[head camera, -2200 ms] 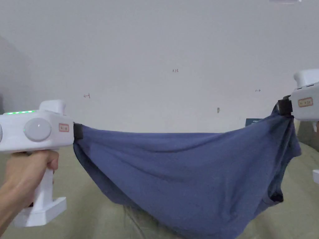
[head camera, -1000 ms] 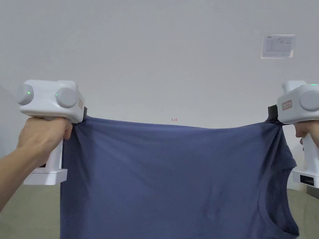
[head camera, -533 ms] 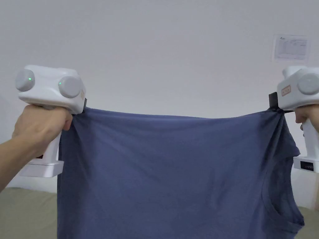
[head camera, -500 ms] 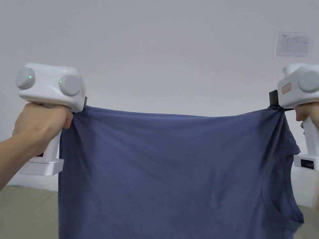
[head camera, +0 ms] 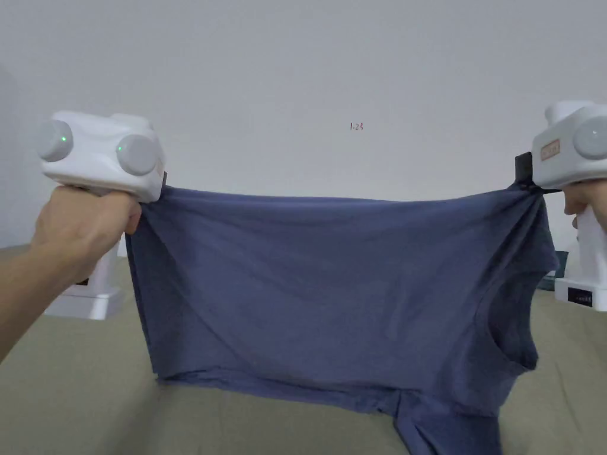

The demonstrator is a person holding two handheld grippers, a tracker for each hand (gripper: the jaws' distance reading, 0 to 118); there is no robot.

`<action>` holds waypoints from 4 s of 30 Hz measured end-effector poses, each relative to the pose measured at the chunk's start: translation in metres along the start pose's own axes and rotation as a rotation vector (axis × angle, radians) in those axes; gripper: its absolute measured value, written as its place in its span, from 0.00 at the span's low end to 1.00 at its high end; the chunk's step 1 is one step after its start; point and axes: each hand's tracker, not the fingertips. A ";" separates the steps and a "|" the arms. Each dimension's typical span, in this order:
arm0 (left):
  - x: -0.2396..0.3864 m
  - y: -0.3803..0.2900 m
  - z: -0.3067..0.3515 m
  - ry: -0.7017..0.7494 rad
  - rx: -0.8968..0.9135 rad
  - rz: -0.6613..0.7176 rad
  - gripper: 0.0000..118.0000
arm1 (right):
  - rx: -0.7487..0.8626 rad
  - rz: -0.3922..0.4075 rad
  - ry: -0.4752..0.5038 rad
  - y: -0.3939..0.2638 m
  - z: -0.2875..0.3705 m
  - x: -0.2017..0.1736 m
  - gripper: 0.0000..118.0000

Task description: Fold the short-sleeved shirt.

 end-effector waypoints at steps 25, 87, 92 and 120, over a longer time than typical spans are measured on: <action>-0.066 -0.343 0.179 -0.167 -0.335 -0.031 0.03 | -0.369 -0.087 0.131 -0.386 0.236 0.011 0.04; -0.104 -0.450 0.264 -0.282 -0.523 0.128 0.04 | -0.439 -0.154 0.141 -0.497 0.354 0.050 0.03; -0.104 -0.450 0.263 -0.274 -0.522 0.127 0.04 | -0.493 -0.153 0.161 -0.502 0.353 0.052 0.99; -0.095 -0.350 0.171 -0.339 -0.497 0.121 0.04 | -0.468 -0.090 0.155 -0.381 0.220 0.038 0.04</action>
